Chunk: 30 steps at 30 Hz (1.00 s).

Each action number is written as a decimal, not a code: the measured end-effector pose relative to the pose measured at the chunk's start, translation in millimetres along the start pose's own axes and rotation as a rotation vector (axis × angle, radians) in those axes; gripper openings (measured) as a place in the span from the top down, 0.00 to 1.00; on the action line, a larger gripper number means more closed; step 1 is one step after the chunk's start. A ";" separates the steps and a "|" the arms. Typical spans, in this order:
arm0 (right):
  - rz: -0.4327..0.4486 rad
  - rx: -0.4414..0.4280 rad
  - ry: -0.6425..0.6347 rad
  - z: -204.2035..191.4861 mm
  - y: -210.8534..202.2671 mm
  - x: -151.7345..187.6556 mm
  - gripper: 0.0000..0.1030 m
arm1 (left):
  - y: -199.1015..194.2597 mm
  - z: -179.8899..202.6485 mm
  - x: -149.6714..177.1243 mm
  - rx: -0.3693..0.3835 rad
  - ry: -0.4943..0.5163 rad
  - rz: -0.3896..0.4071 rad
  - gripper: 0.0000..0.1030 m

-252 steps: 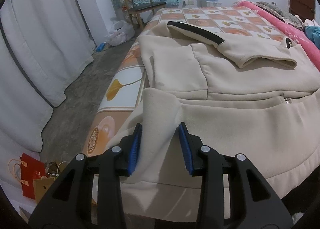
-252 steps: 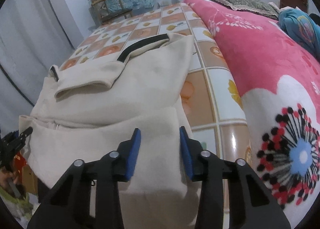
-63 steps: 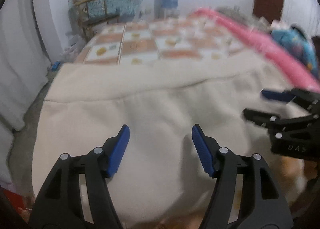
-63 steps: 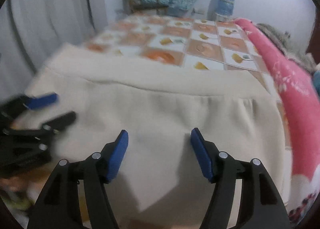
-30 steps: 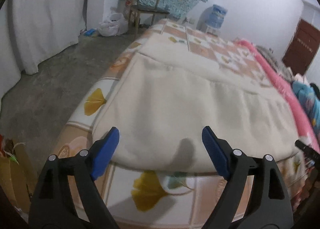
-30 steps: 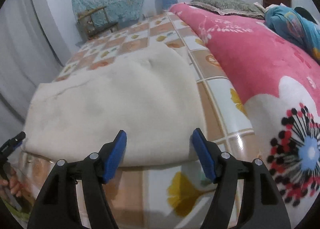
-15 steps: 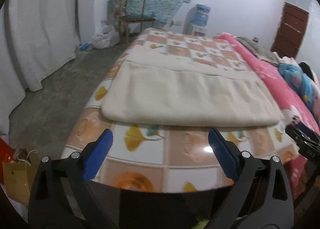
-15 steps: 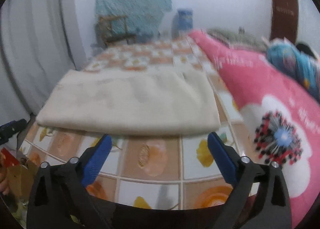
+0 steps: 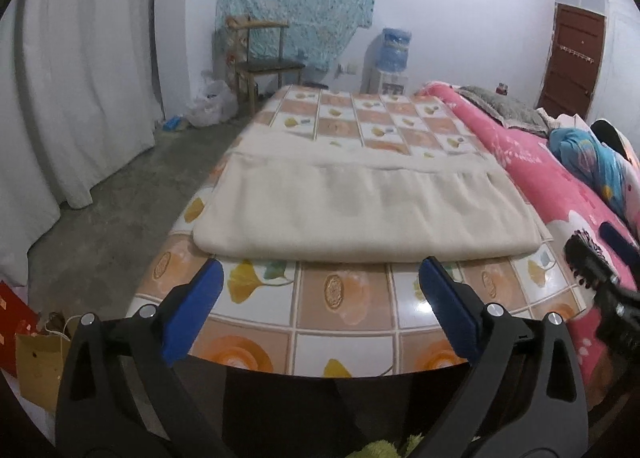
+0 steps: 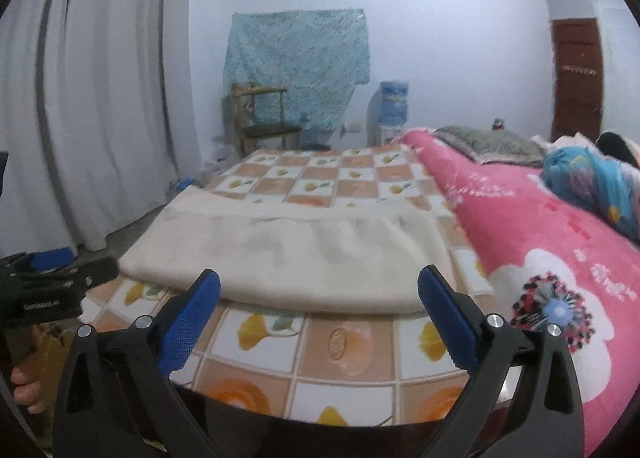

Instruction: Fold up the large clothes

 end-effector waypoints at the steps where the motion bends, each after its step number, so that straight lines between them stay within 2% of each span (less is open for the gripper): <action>1: -0.008 -0.007 0.004 -1.4 0.5 0.6 0.07 | 0.9 2.2 -0.1 0.004 0.012 0.003 0.08; 7: -0.007 0.002 -0.003 -6.0 1.1 1.8 0.07 | -2.7 20.9 4.3 -0.025 0.137 0.041 0.08; 15: -0.035 0.003 0.032 -5.4 8.0 6.7 0.07 | 5.7 23.2 5.6 -0.076 0.111 0.031 0.08; 25: -0.181 0.006 0.085 -0.8 27.7 29.1 0.07 | 33.6 15.5 16.5 -0.137 0.044 -0.092 0.08; 30: -0.233 0.046 0.093 2.2 33.5 35.5 0.07 | 46.9 10.3 24.1 -0.160 0.009 -0.159 0.08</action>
Point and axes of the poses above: each gripper's, at about its wrist camera, not at the fingertips, and y roughly the way its jaws point, z to its right, x to its underside, the point moved 3 cm from there along y, roughly the way its jaws point, and after that the axes turned 14 degrees about -y, right-handed, at the moved point
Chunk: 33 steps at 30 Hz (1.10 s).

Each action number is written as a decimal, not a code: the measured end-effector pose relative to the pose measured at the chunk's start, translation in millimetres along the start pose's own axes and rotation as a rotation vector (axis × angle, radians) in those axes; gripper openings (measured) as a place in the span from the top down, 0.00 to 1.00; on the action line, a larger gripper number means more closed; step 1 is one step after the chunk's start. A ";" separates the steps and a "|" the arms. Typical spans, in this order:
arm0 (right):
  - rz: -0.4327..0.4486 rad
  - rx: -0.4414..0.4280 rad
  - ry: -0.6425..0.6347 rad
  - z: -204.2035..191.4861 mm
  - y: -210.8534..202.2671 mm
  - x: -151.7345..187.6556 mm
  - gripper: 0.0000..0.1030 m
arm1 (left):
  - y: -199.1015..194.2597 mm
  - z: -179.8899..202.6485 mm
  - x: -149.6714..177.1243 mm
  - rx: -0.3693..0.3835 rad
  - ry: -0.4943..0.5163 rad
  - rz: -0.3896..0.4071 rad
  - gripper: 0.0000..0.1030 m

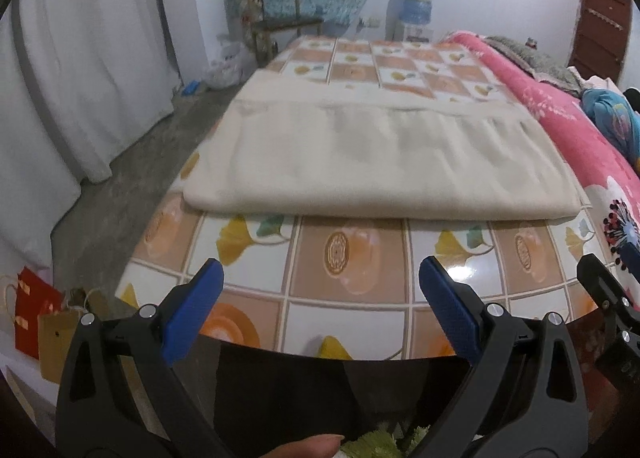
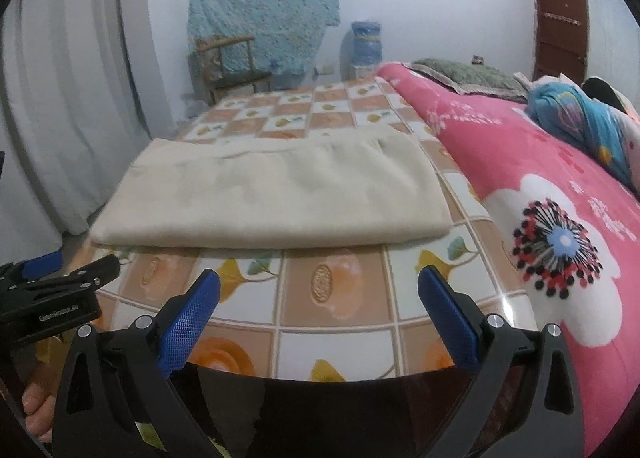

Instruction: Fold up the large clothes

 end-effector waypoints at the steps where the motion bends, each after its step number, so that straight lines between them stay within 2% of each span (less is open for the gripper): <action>1: -0.014 0.007 -0.004 -0.3 2.1 0.8 0.07 | 2.0 -0.1 1.1 -0.001 -0.004 -0.010 0.08; 18: -0.105 0.002 0.000 -4.0 14.1 8.4 0.07 | 11.1 7.8 10.7 0.000 0.008 -0.075 0.08; 33: -0.112 0.003 0.000 -4.9 16.1 9.0 0.06 | 13.4 10.9 12.7 -0.008 0.016 -0.086 0.08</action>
Point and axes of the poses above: each gripper's, at about its wrist camera, not at the fingertips, and y roughly the way its jaws point, z to its right, x to its underside, the point moved 3 cm from there along y, roughly the way its jaws point, and after that the axes turned 14 degrees about -y, right-handed, at the moved point
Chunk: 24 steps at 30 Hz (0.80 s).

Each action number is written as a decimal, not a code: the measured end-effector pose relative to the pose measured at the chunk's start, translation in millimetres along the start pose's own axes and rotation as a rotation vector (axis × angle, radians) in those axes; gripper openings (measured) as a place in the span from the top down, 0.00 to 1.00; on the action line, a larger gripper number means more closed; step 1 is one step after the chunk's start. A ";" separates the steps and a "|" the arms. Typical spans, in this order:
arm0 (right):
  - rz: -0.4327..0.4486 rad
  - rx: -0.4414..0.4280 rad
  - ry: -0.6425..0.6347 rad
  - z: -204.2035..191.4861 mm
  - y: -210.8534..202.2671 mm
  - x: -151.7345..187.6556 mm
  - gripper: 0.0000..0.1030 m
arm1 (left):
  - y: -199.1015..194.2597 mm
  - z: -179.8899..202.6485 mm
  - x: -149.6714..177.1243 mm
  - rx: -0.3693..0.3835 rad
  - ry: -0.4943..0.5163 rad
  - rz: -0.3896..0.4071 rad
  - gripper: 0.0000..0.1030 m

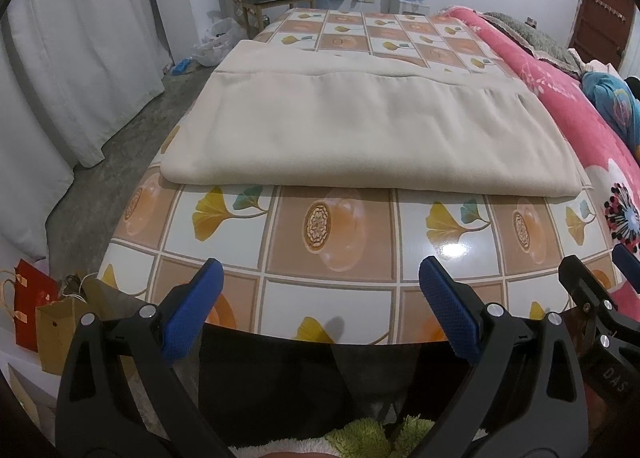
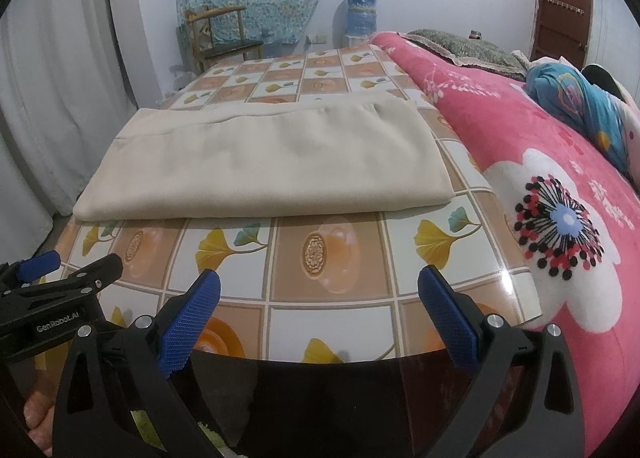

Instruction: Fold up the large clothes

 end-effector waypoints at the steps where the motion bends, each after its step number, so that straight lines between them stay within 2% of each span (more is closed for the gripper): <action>1: -0.001 -0.001 0.002 0.0 -0.5 0.1 0.07 | -0.1 0.2 0.1 -0.001 0.000 0.000 0.08; 8: -0.017 -0.014 0.004 1.6 3.5 -0.3 0.07 | 0.6 -0.1 0.8 -0.017 -0.009 -0.003 0.08; 24: -0.022 0.004 0.003 10.4 6.2 -5.1 0.07 | -0.3 0.4 -0.6 -0.004 -0.009 -0.001 0.08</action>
Point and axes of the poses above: each gripper's, at about its wrist camera, not at the fingertips, and y roughly the way its jaws point, z to its right, x to its underside, the point moved 3 cm from there along y, roughly the way its jaws point, and after that the axes turned 14 degrees about -y, right-handed, at the moved point
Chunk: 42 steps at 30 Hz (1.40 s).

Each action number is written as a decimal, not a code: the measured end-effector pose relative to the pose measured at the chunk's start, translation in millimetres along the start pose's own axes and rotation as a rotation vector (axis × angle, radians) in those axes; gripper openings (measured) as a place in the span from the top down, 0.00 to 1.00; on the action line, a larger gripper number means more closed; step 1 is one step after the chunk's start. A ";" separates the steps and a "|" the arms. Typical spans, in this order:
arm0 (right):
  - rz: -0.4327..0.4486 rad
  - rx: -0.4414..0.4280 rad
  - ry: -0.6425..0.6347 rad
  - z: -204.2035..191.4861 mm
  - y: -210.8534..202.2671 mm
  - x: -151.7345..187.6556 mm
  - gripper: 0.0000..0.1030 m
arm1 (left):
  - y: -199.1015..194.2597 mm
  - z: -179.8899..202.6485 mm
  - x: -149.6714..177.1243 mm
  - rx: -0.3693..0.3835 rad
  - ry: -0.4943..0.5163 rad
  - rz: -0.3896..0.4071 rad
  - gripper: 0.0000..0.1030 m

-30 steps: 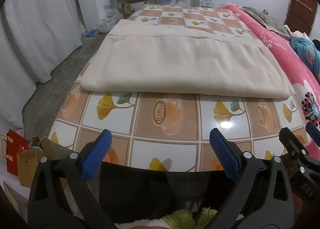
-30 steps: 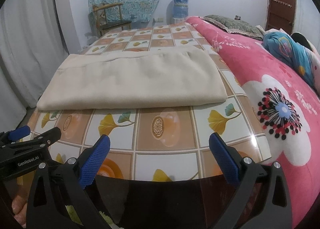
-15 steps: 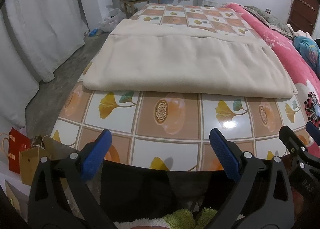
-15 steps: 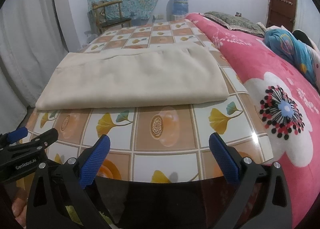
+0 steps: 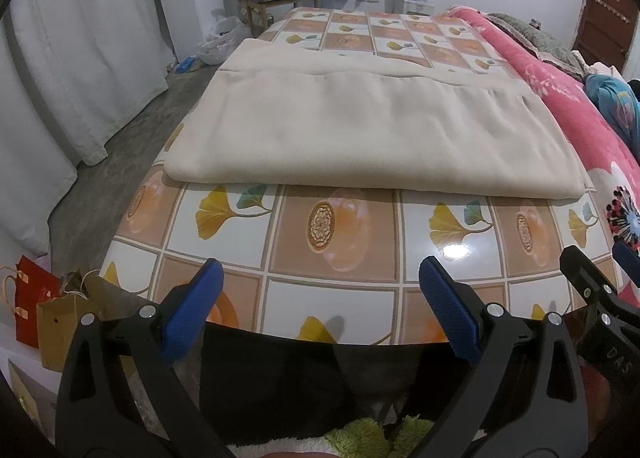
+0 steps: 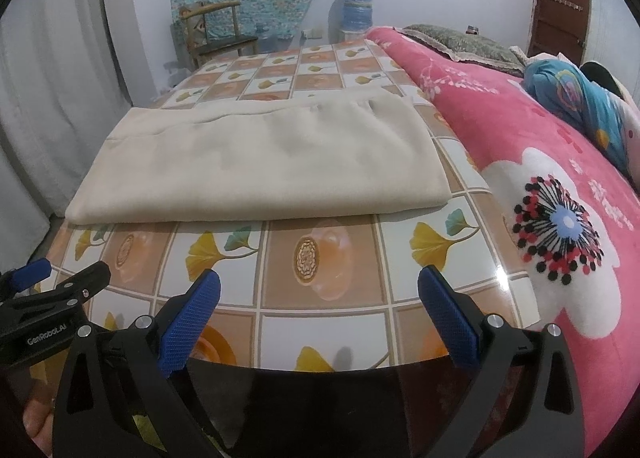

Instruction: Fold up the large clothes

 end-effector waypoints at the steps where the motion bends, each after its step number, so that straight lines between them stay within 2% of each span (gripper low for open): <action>1: 0.001 0.000 -0.002 -0.1 -0.1 -0.2 0.07 | -0.2 0.2 0.0 0.002 0.000 0.000 0.08; 42: 0.002 0.002 -0.012 -1.6 -2.2 -0.7 0.07 | -0.3 0.9 1.2 0.004 0.003 -0.005 0.08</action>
Point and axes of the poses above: each gripper's, at about its wrist camera, not at the fingertips, and y roughly the way its jaws point, z to its right, x to its underside, the point moved 3 cm from there along y, roughly the way its jaws point, and after that the axes turned 14 degrees about -y, right-handed, at the moved point
